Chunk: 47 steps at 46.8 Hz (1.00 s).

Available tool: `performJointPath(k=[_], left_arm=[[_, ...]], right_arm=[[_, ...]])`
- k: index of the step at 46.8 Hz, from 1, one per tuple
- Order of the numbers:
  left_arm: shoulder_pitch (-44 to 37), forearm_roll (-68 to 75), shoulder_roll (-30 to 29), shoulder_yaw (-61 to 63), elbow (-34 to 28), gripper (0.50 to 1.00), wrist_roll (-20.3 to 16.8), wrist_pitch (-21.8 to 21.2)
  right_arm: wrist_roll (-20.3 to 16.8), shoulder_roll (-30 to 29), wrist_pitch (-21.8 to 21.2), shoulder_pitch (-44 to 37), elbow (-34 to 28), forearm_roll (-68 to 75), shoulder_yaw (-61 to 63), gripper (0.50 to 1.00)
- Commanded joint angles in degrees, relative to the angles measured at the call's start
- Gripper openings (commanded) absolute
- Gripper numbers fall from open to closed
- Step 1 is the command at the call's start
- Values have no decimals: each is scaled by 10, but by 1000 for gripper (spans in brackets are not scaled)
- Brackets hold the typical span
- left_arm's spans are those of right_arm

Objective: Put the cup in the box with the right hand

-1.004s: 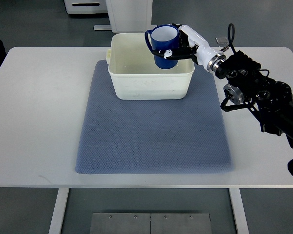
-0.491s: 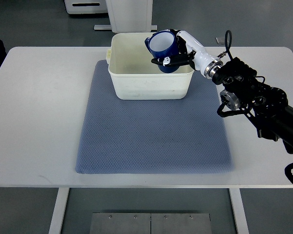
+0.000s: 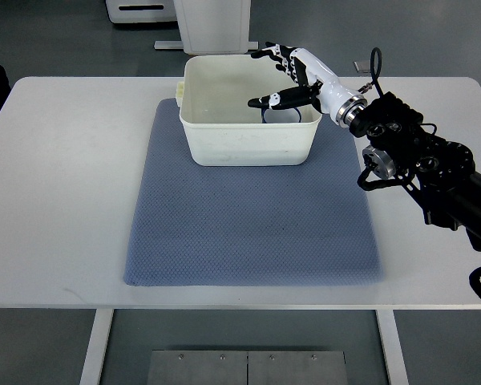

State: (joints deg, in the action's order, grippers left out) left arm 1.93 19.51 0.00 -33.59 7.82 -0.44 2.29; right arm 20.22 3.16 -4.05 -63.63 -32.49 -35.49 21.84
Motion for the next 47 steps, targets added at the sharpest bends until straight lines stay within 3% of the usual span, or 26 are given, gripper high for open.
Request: performJointPath(k=[1, 23, 34, 47], left_arm=[[0, 0, 0, 0, 0, 1000, 0, 0], [0, 0, 0, 0, 0, 1000, 0, 0], [0, 0, 0, 0, 0, 1000, 0, 0], [0, 0, 0, 0, 0, 1000, 0, 0]], right_arm=[[0, 9, 0, -2, -3, 3, 3, 1000], [-2, 108, -6, 31, -8, 156, 39, 1000], [-3, 111, -2, 86, -6, 234, 124, 1000], [-1, 108, -1, 123, -5, 237, 132, 1000]])
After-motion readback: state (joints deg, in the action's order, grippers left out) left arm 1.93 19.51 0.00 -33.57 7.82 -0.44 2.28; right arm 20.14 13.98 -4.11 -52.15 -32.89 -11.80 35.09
